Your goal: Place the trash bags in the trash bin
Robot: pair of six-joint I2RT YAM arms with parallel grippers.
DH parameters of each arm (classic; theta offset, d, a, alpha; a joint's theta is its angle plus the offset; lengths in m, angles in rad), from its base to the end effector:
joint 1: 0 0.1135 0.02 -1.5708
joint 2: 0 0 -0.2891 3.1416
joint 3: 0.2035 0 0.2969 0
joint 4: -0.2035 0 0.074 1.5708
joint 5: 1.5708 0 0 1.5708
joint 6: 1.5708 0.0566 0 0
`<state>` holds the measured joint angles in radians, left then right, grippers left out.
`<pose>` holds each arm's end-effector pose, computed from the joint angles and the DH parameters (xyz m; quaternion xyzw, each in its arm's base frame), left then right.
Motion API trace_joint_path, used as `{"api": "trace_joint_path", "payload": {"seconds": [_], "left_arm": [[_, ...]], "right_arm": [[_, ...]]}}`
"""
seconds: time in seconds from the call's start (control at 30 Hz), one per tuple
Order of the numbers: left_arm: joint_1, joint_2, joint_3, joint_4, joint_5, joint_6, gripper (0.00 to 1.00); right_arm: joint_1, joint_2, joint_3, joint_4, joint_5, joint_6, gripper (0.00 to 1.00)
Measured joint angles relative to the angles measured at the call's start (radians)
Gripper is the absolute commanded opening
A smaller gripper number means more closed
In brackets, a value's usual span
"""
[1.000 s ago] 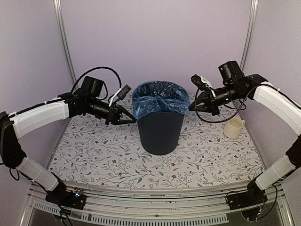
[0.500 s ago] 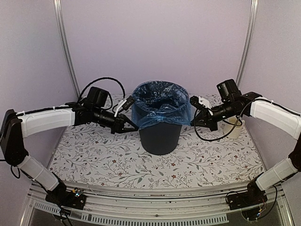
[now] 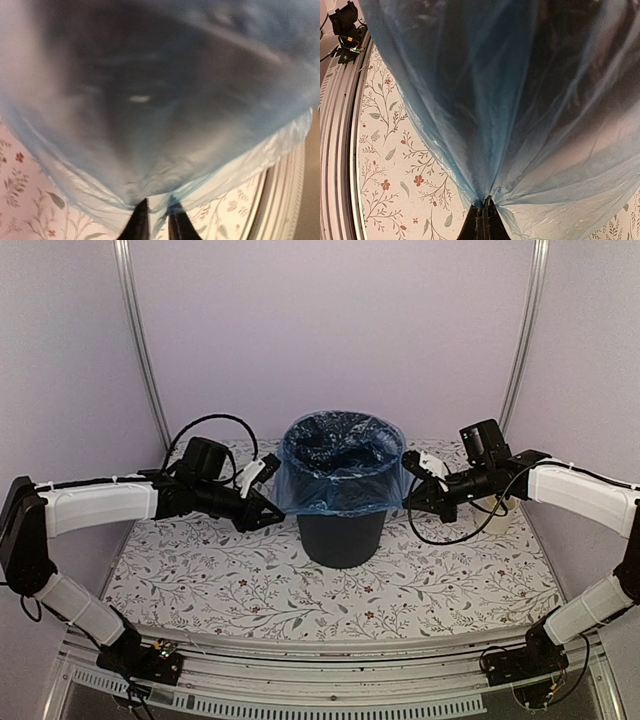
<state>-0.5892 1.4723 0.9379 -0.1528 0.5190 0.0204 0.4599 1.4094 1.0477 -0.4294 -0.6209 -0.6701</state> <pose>0.2900 -0.2276 0.2266 0.3669 0.8005 -0.3386 0.3316 0.3000 0.1854 0.2667 -0.5696 0.6817 0.2430 0.3895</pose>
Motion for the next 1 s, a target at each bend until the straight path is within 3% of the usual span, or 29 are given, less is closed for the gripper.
{"api": "trace_joint_path", "payload": {"seconds": [0.1, 0.27, 0.3, 0.43, 0.63, 0.83, 1.0], "left_arm": [[-0.001, -0.028, 0.0, -0.037, -0.024, 0.019, 0.39], [-0.002, -0.146, -0.008, -0.086, -0.024, 0.055, 0.48], [-0.002, -0.176, -0.008, -0.097, -0.023, 0.06, 0.49], [-0.001, -0.283, -0.01, -0.127, -0.032, 0.089, 0.59], [0.108, -0.342, -0.032, -0.015, -0.071, -0.006, 0.57], [0.263, -0.118, -0.028, 0.277, -0.092, -0.269, 0.53], [0.264, 0.069, -0.008, 0.462, -0.046, -0.418, 0.5]], "right_arm": [[0.0, -0.002, -0.009, 0.008, 0.014, 0.003, 0.12], [0.0, -0.031, -0.014, -0.055, 0.028, 0.002, 0.47], [0.0, -0.049, -0.013, -0.083, 0.022, -0.012, 0.5], [0.0, -0.12, -0.013, -0.165, 0.008, -0.037, 0.51], [-0.048, -0.127, 0.106, -0.321, -0.062, -0.056, 0.46], [-0.246, 0.049, 0.529, -0.391, -0.256, 0.002, 0.43], [-0.252, 0.173, 0.708, -0.371, -0.317, 0.159, 0.43]]}}
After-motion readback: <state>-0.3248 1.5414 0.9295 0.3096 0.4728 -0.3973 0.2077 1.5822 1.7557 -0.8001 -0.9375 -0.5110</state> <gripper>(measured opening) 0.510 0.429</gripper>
